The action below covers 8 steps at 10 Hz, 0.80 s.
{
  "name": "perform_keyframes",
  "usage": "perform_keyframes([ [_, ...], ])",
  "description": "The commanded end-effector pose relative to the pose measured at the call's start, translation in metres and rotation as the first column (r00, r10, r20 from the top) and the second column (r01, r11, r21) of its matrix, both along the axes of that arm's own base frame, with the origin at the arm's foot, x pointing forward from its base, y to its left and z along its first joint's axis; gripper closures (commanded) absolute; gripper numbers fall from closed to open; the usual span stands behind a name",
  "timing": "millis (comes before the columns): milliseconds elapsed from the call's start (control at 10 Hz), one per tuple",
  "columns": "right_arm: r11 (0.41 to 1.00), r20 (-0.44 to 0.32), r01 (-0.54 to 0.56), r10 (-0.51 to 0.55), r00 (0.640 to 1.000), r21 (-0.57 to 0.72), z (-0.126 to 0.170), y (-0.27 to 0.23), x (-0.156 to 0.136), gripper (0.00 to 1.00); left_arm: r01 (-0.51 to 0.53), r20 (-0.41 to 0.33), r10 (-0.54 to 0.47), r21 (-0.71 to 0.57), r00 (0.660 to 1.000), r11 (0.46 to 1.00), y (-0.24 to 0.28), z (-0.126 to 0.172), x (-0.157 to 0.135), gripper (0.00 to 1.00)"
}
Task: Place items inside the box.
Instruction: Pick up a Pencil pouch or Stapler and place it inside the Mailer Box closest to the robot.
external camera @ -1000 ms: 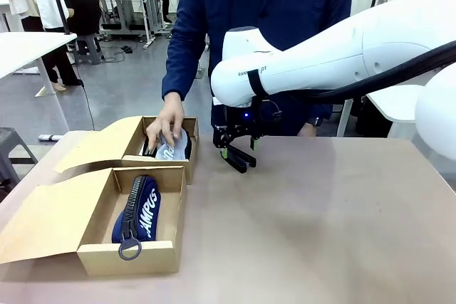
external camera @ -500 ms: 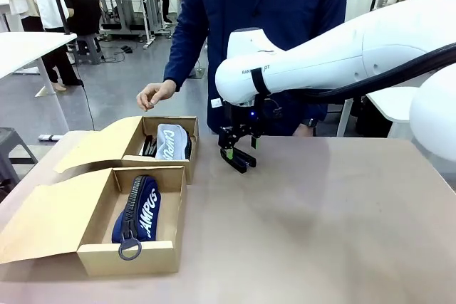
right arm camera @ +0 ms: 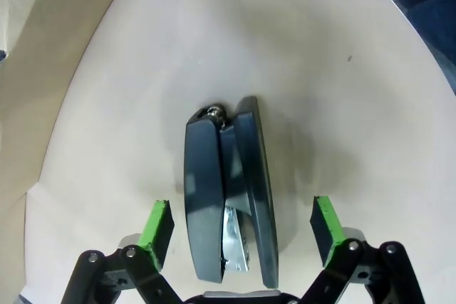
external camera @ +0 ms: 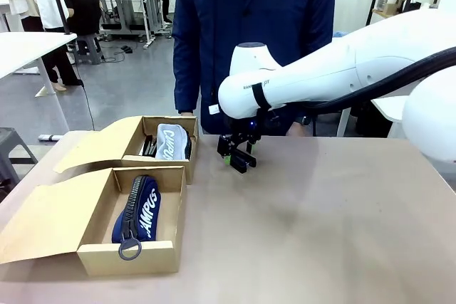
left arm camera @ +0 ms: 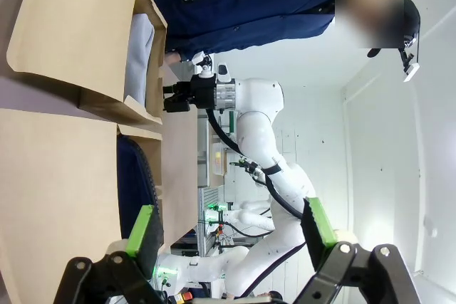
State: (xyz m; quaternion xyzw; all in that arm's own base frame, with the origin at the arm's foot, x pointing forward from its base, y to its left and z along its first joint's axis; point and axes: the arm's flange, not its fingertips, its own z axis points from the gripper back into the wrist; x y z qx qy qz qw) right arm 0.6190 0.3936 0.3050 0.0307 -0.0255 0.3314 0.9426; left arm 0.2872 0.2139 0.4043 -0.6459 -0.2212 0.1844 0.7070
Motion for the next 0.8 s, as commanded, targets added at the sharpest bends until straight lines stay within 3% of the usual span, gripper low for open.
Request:
perform_keyframes([
  [0,0.999,0.010,-0.025,0.025,1.000,0.042,0.0016,-0.0081,-0.0069,0.00,0.000,0.023,0.001,-0.005,1.000,1.000,-0.0010,-0.0004,-0.0010,0.00],
  [100,0.998,0.005,-0.030,0.029,1.000,0.050,0.0012,-0.0084,-0.0081,0.00,0.000,0.023,0.001,-0.005,1.000,1.000,-0.0010,-0.0004,-0.0010,0.00],
  [200,0.998,0.008,-0.028,0.027,1.000,0.053,0.0010,-0.0085,-0.0097,0.60,0.000,0.023,0.001,-0.005,1.000,1.000,-0.0010,-0.0004,-0.0010,0.00],
  [300,0.999,0.005,-0.025,0.024,1.000,0.042,0.0011,-0.0091,-0.0103,0.60,0.000,0.023,0.001,-0.005,1.000,1.000,-0.0010,-0.0004,-0.0010,0.00],
  [400,0.999,0.002,-0.026,0.026,1.000,0.041,0.0014,-0.0090,-0.0109,1.00,0.000,0.023,0.001,-0.005,1.000,1.000,-0.0010,-0.0004,-0.0010,0.00],
  [500,0.999,0.004,-0.023,0.023,1.000,0.039,0.0021,-0.0090,-0.0111,0.65,0.000,0.023,0.001,-0.005,1.000,1.000,-0.0010,-0.0004,-0.0010,0.00],
  [600,0.999,0.012,0.008,-0.008,1.000,0.041,0.0024,-0.0093,-0.0110,1.00,0.000,0.023,0.001,-0.005,1.000,1.000,-0.0010,-0.0004,-0.0010,0.00],
  [700,0.999,0.006,0.002,-0.002,1.000,0.043,0.0031,-0.0092,-0.0107,1.00,0.000,0.023,0.001,-0.005,1.000,1.000,-0.0010,-0.0004,-0.0010,0.00],
])
